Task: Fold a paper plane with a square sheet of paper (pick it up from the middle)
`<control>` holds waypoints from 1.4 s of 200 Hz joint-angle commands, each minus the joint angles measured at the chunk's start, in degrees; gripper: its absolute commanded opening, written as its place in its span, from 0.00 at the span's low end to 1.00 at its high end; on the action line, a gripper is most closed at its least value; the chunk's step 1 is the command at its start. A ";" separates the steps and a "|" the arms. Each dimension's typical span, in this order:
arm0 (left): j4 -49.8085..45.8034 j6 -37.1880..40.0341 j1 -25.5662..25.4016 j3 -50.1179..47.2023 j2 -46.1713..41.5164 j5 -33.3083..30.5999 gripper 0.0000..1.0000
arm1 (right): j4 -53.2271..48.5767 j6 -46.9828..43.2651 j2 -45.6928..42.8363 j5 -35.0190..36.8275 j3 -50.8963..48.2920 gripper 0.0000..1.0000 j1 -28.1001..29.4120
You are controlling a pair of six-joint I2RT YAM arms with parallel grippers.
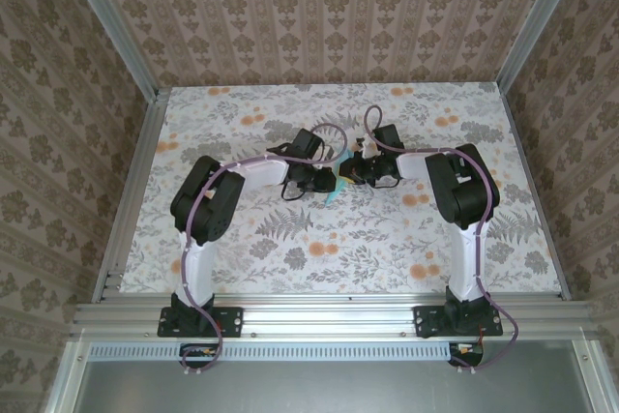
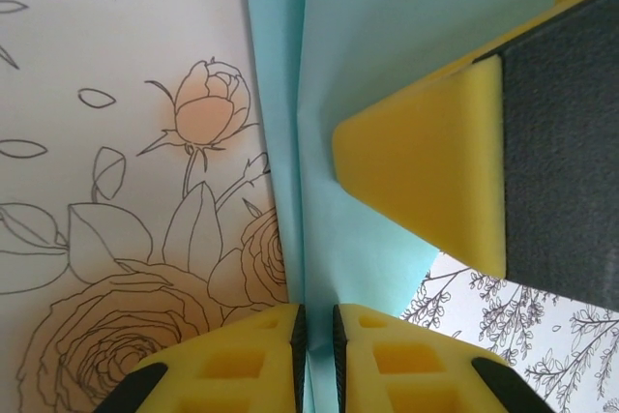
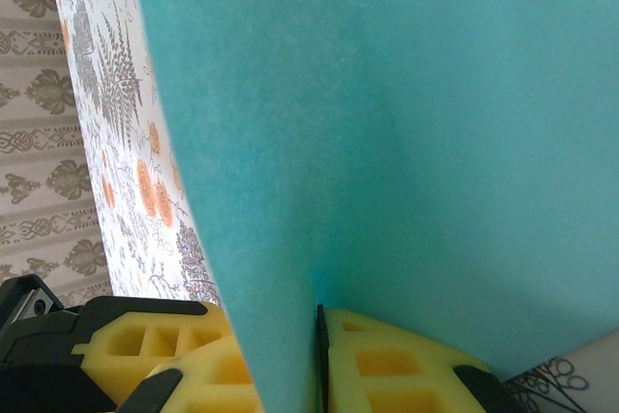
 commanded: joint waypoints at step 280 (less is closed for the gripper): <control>-2.61 7.99 -9.43 -0.88 -0.59 -31.76 0.23 | 0.83 4.17 3.98 5.15 0.15 0.14 0.49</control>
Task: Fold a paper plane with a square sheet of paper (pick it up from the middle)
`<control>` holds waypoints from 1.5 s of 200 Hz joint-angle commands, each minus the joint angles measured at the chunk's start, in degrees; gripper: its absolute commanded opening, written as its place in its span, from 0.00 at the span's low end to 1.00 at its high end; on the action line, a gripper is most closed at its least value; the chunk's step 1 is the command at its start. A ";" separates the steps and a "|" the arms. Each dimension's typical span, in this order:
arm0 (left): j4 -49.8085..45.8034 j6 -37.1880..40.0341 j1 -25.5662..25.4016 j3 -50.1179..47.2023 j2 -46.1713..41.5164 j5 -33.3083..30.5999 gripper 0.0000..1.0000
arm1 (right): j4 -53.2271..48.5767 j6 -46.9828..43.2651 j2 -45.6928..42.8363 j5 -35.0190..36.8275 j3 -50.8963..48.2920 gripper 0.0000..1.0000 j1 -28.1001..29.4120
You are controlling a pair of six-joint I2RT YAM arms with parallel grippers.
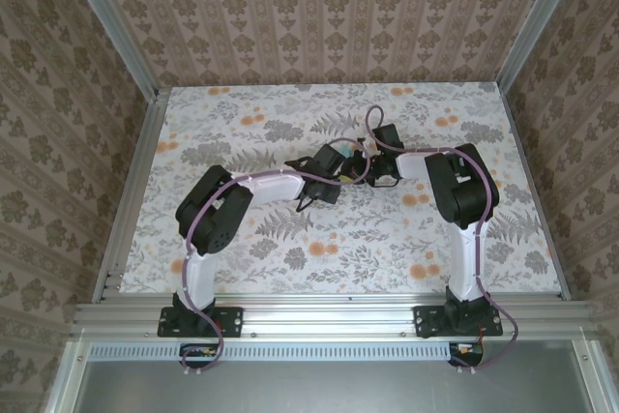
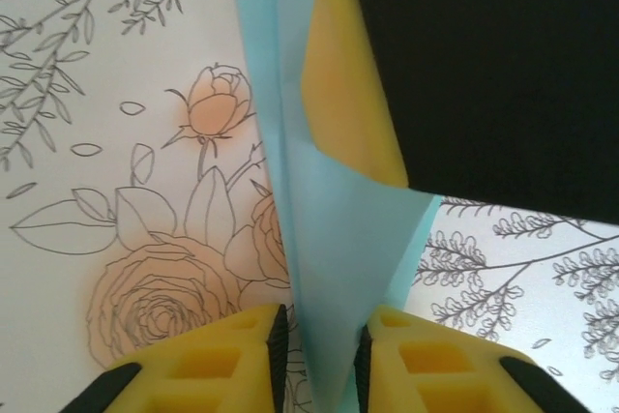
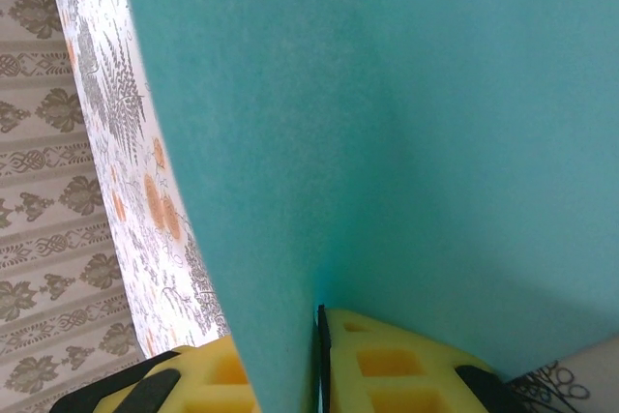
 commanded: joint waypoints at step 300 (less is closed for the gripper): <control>-4.42 2.39 -3.44 1.66 5.59 -12.68 0.04 | -11.73 -3.23 -3.95 13.04 1.54 0.10 0.38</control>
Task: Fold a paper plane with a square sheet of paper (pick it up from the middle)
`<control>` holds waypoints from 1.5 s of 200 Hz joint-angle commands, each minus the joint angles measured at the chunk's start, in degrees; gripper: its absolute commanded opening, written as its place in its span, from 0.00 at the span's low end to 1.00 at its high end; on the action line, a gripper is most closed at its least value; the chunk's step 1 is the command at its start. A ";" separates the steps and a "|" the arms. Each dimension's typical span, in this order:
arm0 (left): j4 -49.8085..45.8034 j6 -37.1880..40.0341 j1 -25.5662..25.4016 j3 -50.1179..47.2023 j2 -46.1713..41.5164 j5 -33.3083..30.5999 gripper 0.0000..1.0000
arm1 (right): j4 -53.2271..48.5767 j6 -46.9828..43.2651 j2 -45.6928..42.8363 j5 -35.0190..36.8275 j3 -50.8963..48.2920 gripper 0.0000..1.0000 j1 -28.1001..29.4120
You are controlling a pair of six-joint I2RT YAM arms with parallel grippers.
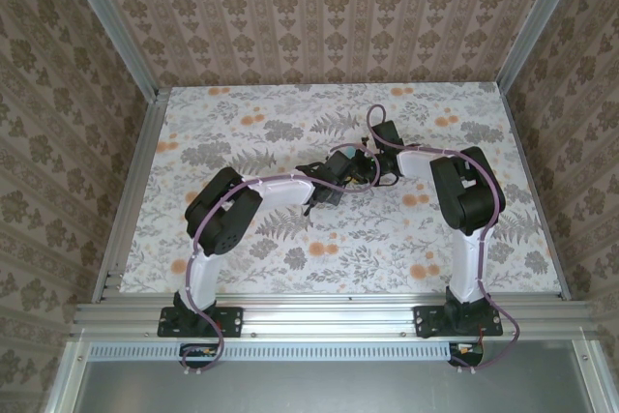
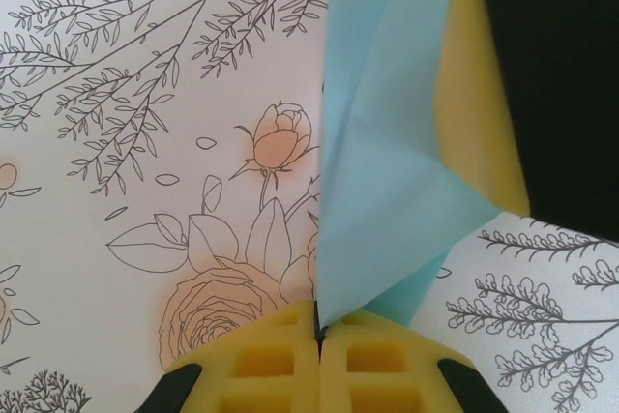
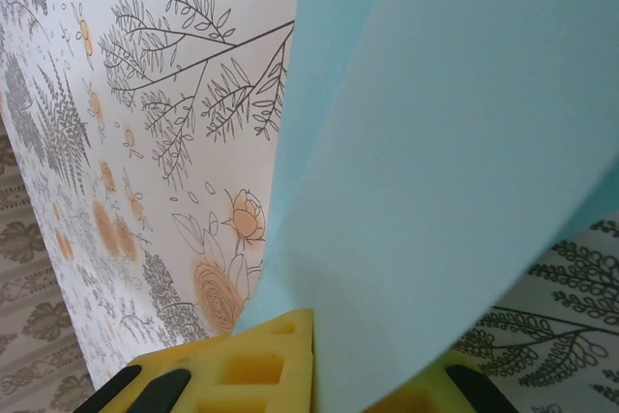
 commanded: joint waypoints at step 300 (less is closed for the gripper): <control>1.50 -10.43 14.79 1.29 0.82 44.83 0.33 | 1.29 -7.52 7.05 -2.07 1.74 0.15 -0.91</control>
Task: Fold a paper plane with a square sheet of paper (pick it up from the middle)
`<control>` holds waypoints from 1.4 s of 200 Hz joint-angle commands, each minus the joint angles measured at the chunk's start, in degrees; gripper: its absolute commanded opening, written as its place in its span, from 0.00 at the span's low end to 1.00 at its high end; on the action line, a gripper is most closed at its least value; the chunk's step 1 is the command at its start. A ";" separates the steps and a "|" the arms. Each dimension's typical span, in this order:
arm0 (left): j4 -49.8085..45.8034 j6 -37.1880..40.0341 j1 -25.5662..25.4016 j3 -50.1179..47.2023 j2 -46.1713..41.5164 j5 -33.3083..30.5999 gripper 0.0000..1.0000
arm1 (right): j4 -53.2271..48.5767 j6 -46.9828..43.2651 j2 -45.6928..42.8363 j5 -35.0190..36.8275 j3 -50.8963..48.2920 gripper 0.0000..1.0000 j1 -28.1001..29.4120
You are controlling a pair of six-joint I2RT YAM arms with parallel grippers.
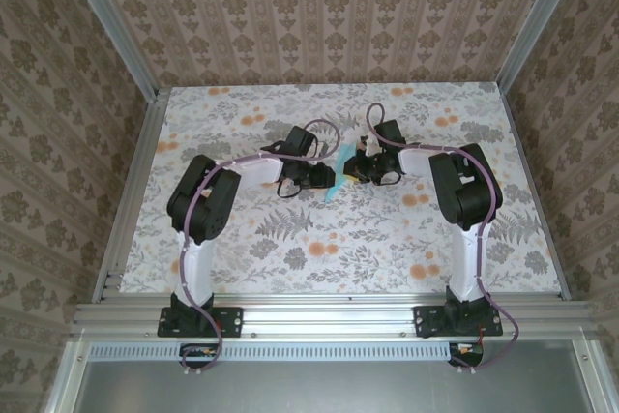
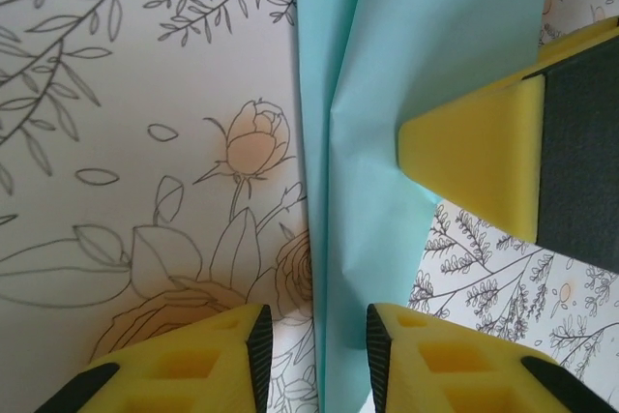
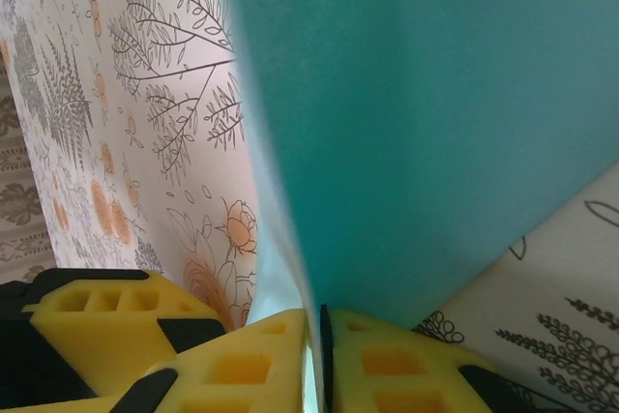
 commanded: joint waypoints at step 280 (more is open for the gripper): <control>-16.51 -5.94 -4.63 8.76 5.88 -19.35 0.29 | 1.58 4.72 -9.20 5.71 -5.38 0.25 -0.99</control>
